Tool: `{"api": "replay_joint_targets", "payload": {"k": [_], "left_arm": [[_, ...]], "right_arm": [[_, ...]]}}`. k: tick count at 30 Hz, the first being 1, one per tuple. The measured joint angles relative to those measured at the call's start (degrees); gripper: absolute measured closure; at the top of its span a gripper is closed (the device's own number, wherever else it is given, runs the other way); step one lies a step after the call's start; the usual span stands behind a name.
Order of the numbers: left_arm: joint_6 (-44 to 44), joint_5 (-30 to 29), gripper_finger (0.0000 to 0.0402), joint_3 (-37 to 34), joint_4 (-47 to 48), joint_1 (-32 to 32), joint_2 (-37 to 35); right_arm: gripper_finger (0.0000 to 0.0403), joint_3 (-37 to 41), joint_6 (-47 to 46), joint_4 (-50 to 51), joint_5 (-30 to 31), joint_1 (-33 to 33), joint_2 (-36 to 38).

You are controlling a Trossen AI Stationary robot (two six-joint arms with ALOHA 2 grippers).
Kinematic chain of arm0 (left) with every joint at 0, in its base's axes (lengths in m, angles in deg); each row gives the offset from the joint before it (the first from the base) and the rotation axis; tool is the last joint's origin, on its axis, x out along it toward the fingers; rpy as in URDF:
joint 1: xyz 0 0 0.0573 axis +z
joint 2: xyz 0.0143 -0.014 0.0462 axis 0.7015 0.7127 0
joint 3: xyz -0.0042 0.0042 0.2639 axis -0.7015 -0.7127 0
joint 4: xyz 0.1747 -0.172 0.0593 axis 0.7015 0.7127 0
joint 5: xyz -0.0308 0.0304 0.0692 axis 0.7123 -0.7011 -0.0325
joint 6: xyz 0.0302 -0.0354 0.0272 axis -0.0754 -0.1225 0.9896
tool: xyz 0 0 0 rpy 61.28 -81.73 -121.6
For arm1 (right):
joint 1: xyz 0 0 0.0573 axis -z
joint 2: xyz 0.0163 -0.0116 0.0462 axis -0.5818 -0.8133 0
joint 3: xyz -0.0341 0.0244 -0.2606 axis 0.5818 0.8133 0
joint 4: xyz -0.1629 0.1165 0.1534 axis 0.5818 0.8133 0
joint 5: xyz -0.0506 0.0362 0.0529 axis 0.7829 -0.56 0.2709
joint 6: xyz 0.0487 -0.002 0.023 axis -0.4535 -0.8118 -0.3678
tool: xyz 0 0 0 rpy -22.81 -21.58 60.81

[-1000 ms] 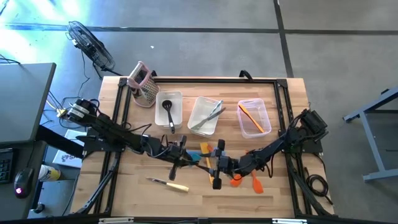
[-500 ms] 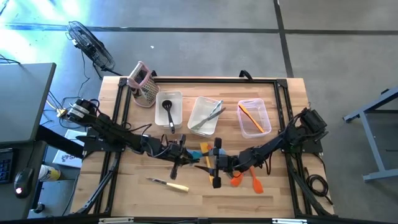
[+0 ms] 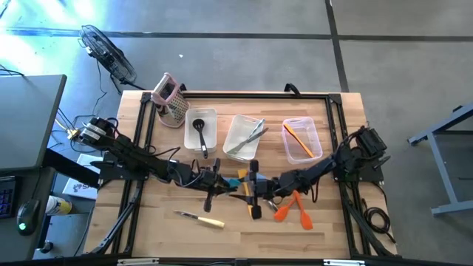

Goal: Pick & Place Kitchen Items
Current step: Put the blue spatula into the transparent bin

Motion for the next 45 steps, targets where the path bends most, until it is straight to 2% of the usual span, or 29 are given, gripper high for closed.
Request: {"api": "replay_joint_targets", "payload": {"k": [4,8,12,16,18,22,28,32,41,45], "left_arm": [[0.01,-0.17,0.0394,0.00,0.56,0.02,-0.02],[0.00,-1.41,0.0394,0.00,1.66,0.00,-0.02],[-0.02,-1.55,0.0394,0.00,1.69,0.00,-0.02],[0.01,-2.06,0.0394,0.00,1.73,0.00,-0.02],[0.65,-2.74,0.0394,-0.02,1.49,-0.04,0.67],[0.27,-2.62,0.0392,-0.04,0.89,-0.11,2.33],[-2.24,-3.34,0.0357,-0.02,0.62,0.02,4.60],[-3.76,-2.75,0.0350,-0.02,0.46,0.02,4.72],[-3.39,-2.53,0.0346,-0.04,0.62,0.04,4.74],[-2.44,-2.83,0.0345,-0.04,0.90,0.05,4.72]], "right_arm": [[0.0232,0.00,0.00,0.14,-0.83,0.86,0.00],[0.0257,0.00,0.00,0.48,-0.80,1.66,0.00],[0.0301,0.00,0.04,2.05,-0.90,2.15,0.00],[0.0362,0.00,0.13,3.08,-1.27,2.39,0.00],[0.0386,0.00,-0.21,3.96,-3.72,2.83,0.02],[0.0388,0.02,-0.94,5.84,-7.85,3.67,0.00],[0.0393,0.05,0.21,8.67,-9.94,4.82,0.00],[0.0393,-0.04,1.33,9.65,-11.20,4.98,0.00],[0.0393,-0.09,1.92,17.97,-10.86,4.40,3.45],[0.0393,-0.07,1.86,21.99,-7.07,3.63,5.39]]}}
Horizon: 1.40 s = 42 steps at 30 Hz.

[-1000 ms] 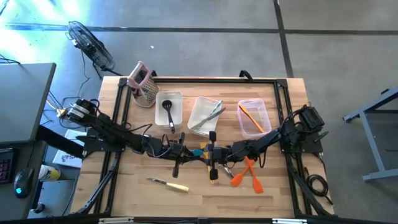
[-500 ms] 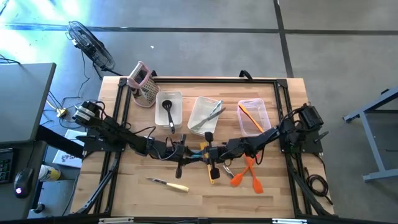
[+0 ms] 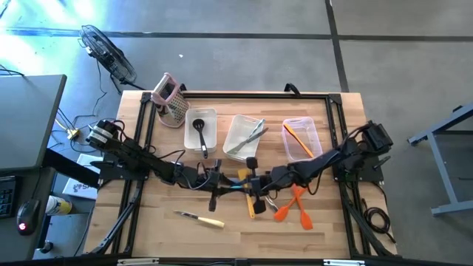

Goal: Pick & Place Kitchen Items
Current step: Put the blue spatula into the transparent bin

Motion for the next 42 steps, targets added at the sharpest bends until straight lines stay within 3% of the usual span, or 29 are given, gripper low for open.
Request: {"api": "replay_joint_targets", "payload": {"k": [11,19,25,38,42], "left_arm": [[3.74,0.11,0.0345,0.02,4.33,-0.03,-0.04],[3.49,8.24,0.0345,0.02,9.65,-0.12,-0.54],[4.73,15.49,0.0345,0.02,9.82,-0.07,-0.52],[10.30,16.86,0.0345,0.02,12.47,-0.05,-0.52],[11.93,16.84,0.0345,0.02,12.41,-0.05,-0.52]], "right_arm": [[0.0393,0.11,-3.52,4.35,13.88,-4.21,0.51],[0.0393,0.11,-6.75,4.80,28.68,-5.41,0.51],[0.0393,0.11,-5.58,5.15,43.13,-7.83,0.51],[0.0393,0.09,-7.15,4.77,74.47,-11.01,0.51],[0.0393,0.09,-7.29,4.70,78.39,-11.38,0.51]]}}
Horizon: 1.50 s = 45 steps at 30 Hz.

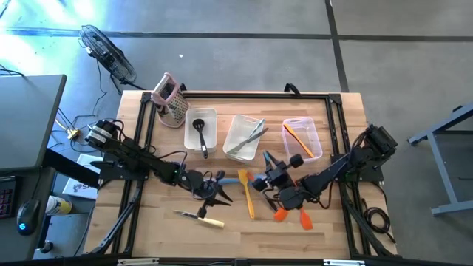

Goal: Pick & Place Kitchen Items
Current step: Put the blue spatula into the transparent bin

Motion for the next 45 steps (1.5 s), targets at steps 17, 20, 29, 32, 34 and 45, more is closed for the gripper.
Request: {"api": "replay_joint_targets", "payload": {"k": [17,20,29,32,34,45], "left_arm": [[8.96,-3.65,0.0345,0.00,-6.32,2.62,0.00],[8.95,-1.20,0.0345,0.00,-7.36,5.45,0.00],[8.51,1.11,0.0345,0.00,-6.43,13.13,0.00],[8.51,1.14,0.0345,0.00,-5.21,15.29,0.00],[8.51,1.27,0.0345,0.02,-4.33,16.67,0.00],[8.45,3.07,0.0345,0.02,-3.04,21.67,0.00]], "right_arm": [[0.0393,-0.02,1.71,-2.72,0.01,5.31,0.00],[0.0393,-0.02,4.41,-2.71,0.00,6.77,0.00],[0.0393,-0.02,11.67,-2.71,0.00,12.65,0.00],[0.0393,0.43,12.99,-2.57,-0.15,14.98,1.13],[0.0393,1.66,12.95,-2.71,-0.10,16.40,3.16],[0.0394,11.60,12.73,-2.66,0.04,18.53,18.61]]}}
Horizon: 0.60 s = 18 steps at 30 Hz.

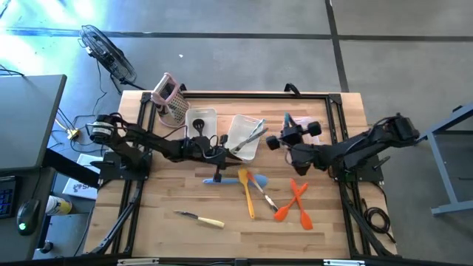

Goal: Pick & Place Kitchen Items
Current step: Put the blue spatula into the transparent bin

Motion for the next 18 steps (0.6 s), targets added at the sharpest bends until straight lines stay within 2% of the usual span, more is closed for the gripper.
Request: {"api": "replay_joint_targets", "payload": {"k": [9,18], "left_arm": [[-2.48,-0.02,0.0345,0.00,-0.41,0.45,0.00],[-8.87,-2.12,0.0345,0.00,-1.30,0.45,0.00]], "right_arm": [[0.0394,9.49,-1.76,0.18,0.03,-0.53,10.23],[0.0394,14.48,-0.67,0.30,0.00,-4.65,17.66]]}}
